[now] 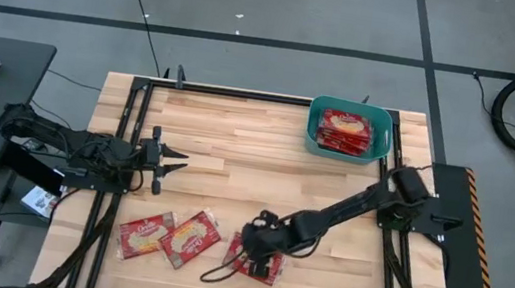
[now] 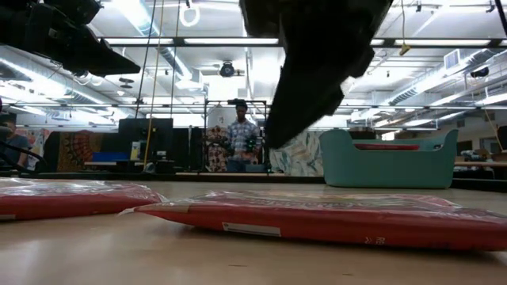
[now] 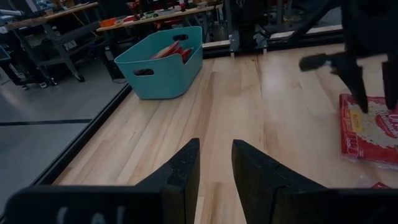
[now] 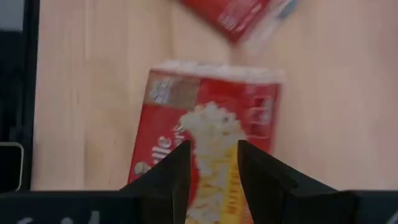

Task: Sort popcorn bags into baskets
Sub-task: Put the red popcorn bag into the blue bin

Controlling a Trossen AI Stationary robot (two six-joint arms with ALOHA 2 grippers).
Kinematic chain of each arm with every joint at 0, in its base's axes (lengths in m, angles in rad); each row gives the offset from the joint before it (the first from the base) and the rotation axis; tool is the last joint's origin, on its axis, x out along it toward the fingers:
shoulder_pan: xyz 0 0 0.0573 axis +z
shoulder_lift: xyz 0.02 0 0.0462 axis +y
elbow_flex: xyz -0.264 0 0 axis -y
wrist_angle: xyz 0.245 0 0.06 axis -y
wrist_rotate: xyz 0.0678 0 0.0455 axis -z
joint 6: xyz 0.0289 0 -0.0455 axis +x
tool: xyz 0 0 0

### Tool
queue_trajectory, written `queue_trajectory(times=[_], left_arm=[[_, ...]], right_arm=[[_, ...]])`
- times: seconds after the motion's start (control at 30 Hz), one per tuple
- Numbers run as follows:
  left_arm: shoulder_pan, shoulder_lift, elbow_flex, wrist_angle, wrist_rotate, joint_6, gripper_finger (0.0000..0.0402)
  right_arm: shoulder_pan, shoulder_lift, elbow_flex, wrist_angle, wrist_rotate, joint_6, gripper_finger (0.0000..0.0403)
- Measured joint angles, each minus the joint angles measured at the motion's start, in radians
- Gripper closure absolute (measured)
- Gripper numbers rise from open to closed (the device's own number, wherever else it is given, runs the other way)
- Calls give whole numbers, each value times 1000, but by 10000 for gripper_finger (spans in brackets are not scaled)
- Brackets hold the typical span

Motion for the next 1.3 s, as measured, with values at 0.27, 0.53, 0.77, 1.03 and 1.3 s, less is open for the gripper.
queue_trajectory(times=[0.27, 0.53, 0.77, 1.03, 1.3], left_arm=[[0, 0, 0, 0, 0, 0, 304], [0, 0, 0, -1, 0, 0, 304], [0, 0, 0, -2, 0, 0, 304], [0, 0, 0, -2, 0, 2, 304], [0, 0, 0, -2, 0, 2, 304]], right_arm=[[3, 85, 39, -171, -44, 22, 269], [-21, 49, 37, -626, 204, 97, 281], [-64, 40, 37, -850, 313, 122, 284], [-85, -33, 37, -904, 292, 170, 284], [-48, -80, 37, -865, 284, 304, 284]])
